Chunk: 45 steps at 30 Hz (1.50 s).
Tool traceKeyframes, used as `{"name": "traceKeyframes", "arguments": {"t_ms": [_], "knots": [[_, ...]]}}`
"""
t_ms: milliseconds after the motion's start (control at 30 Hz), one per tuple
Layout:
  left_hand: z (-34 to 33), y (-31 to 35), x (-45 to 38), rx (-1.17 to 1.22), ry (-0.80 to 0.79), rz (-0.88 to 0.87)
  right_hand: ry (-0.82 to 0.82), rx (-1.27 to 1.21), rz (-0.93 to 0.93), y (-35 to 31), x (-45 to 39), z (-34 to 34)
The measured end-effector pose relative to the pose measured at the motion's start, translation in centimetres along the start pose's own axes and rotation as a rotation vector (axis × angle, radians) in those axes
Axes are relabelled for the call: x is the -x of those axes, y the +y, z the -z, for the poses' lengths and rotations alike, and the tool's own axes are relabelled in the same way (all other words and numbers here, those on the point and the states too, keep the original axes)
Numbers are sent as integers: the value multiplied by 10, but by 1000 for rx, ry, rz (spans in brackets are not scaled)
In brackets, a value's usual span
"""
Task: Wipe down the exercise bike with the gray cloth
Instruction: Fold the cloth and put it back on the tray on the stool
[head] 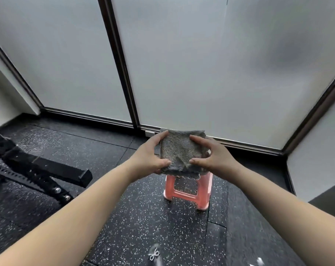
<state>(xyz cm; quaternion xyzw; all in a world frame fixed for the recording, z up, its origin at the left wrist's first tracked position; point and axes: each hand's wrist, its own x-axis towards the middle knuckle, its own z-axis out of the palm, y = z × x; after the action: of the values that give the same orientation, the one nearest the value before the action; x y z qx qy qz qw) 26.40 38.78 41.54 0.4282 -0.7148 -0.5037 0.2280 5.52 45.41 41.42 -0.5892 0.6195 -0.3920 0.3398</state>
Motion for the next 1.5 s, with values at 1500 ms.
{"name": "traceKeyframes", "arguments": {"t_ms": [1500], "knots": [[-114,-319,-489,-375,-421,365,-194,48,-711,437,-363,-41]]}}
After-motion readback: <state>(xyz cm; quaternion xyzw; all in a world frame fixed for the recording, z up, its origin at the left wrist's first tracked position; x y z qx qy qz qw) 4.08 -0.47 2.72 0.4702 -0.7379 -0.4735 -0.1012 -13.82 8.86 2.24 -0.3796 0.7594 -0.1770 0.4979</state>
